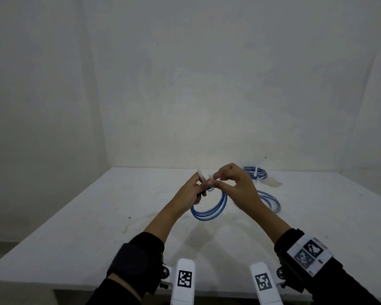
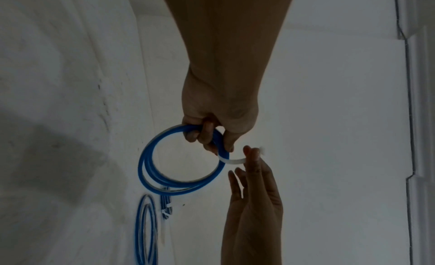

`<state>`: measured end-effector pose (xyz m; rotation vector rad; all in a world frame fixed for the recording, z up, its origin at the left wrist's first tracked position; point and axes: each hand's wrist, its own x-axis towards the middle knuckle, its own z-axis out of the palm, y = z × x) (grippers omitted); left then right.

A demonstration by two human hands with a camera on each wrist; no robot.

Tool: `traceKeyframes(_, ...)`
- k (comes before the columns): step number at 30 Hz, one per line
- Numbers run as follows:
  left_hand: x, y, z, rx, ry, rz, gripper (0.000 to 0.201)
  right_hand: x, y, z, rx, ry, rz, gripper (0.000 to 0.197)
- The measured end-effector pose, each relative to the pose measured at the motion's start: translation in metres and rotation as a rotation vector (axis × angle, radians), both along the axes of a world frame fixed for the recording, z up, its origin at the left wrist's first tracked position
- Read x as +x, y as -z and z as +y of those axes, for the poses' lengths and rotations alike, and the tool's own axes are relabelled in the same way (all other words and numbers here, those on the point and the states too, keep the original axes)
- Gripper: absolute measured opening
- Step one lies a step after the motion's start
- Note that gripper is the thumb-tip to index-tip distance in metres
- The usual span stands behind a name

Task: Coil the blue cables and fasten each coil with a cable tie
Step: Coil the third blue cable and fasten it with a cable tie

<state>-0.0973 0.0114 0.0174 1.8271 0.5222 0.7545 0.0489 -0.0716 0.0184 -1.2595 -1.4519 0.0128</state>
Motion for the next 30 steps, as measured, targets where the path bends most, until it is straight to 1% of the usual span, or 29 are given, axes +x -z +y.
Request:
traceKeyframes(2, 0.002, -0.002, -0.004, 0.009, -0.002, -0.003, 0.022, -0.001, 0.001, 0.001, 0.015, -0.013, 0.054, 0.009)
traceKeyframes(4, 0.004, -0.003, -0.007, 0.007, -0.019, -0.017, 0.026, -0.003, 0.0, 0.001, 0.0, -0.064, 0.148, 0.011)
traceKeyframes(6, 0.005, -0.004, -0.007, 0.0, -0.06, -0.035, 0.036, -0.003, 0.0, 0.001, -0.023, -0.083, 0.173, 0.012)
traceKeyframes(7, 0.006, -0.003, -0.007, -0.005, -0.078, -0.04, 0.037, -0.003, 0.0, 0.001, -0.026, -0.082, 0.175, 0.012)
traceKeyframes(12, 0.009, 0.0, -0.011, 0.006, -0.133, -0.045, 0.028, 0.0, 0.003, 0.003, -0.039, -0.062, 0.186, 0.013)
traceKeyframes(18, 0.014, 0.006, -0.015, 0.029, -0.187, -0.092, 0.02, 0.0, 0.004, 0.004, -0.023, -0.057, 0.247, 0.011)
traceKeyframes(22, 0.017, 0.009, -0.017, 0.024, -0.217, -0.152, 0.026, -0.001, 0.003, 0.003, 0.01, -0.029, 0.27, 0.01)
traceKeyframes(25, 0.017, 0.01, -0.019, 0.024, -0.228, -0.181, 0.027, 0.0, 0.003, 0.003, 0.012, -0.019, 0.307, 0.006)
traceKeyframes(27, 0.016, 0.01, -0.023, 0.021, -0.221, -0.211, 0.028, 0.001, 0.003, 0.003, 0.008, -0.011, 0.322, 0.006)
traceKeyframes(30, 0.014, 0.009, -0.028, 0.04, -0.21, -0.239, 0.037, 0.0, 0.001, 0.0, 0.02, -0.017, 0.358, 0.009)
